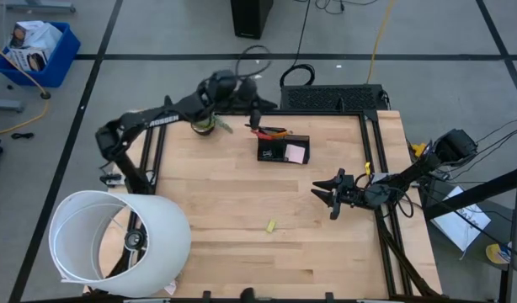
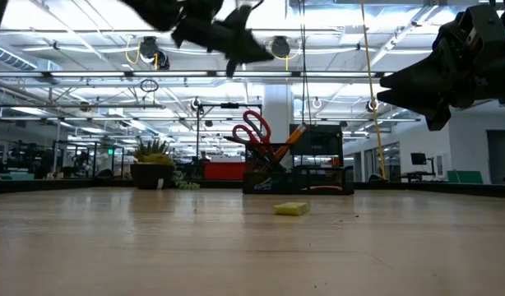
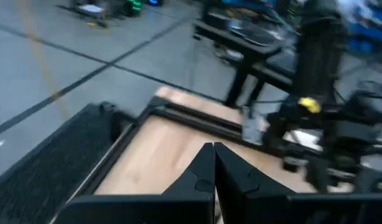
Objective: Pick and place office supplies into organizer
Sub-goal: Put the black pen into the desk organizer
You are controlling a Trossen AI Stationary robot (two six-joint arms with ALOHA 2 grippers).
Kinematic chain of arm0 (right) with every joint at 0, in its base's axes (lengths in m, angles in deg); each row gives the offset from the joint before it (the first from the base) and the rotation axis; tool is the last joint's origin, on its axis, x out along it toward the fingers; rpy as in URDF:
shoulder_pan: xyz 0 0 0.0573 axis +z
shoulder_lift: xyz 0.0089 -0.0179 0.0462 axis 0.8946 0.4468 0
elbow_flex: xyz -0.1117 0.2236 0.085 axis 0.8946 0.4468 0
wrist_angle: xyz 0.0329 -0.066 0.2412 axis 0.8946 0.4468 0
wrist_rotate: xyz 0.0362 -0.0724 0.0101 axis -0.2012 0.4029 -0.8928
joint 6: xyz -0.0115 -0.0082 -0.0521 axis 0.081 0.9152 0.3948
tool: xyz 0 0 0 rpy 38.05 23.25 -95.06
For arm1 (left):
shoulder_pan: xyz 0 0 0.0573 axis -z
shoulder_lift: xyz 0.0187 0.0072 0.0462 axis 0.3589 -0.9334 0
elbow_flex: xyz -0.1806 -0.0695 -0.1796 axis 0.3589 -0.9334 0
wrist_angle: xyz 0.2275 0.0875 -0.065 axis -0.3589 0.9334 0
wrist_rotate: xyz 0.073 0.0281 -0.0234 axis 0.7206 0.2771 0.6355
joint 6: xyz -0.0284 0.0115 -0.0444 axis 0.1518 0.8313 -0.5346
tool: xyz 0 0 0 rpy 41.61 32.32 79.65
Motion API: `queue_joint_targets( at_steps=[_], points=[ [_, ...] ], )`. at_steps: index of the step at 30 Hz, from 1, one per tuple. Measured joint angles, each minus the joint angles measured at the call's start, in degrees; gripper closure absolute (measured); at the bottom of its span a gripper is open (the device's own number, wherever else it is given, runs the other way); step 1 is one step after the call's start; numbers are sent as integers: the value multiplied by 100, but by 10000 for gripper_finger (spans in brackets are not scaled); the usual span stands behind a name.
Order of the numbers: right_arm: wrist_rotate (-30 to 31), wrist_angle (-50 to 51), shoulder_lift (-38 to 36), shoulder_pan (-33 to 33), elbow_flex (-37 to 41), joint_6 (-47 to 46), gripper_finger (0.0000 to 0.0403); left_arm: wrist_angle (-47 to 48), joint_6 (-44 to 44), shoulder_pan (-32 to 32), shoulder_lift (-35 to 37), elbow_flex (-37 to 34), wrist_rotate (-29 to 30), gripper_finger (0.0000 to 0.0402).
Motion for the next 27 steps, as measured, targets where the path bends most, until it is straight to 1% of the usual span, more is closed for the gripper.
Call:
queue_joint_targets(
  at_steps=[3,6,8,10,12,14,17,20,23,27],
  points=[
    [0,-1,-1,1,0,0,271,-948,-424,-79,347,-1073,231,400],
    [0,-1,-2,0,0,0,271,-1838,-1269,-130,624,-1984,800,400],
    [0,-1,-1,0,0,0,271,-2360,-1788,-167,649,-2538,1132,401],
    [0,0,0,1,0,0,271,-2754,-2031,-191,626,-2944,1286,401],
    [0,-2,-2,1,0,0,271,-2970,-2389,-200,653,-3179,1384,401],
    [0,0,0,1,0,0,271,-2951,-2893,-182,663,-3404,1712,401],
    [0,1,0,-1,0,0,271,-2894,-3136,-173,631,-3644,2076,401],
    [0,0,0,1,0,0,271,-3020,-3560,-187,663,-3769,2148,401],
    [0,0,0,1,0,0,271,-2886,-4247,-269,635,-3971,2262,401],
    [0,0,0,-1,0,0,271,-2606,-4845,-309,655,-4064,2316,401]
  ],
)
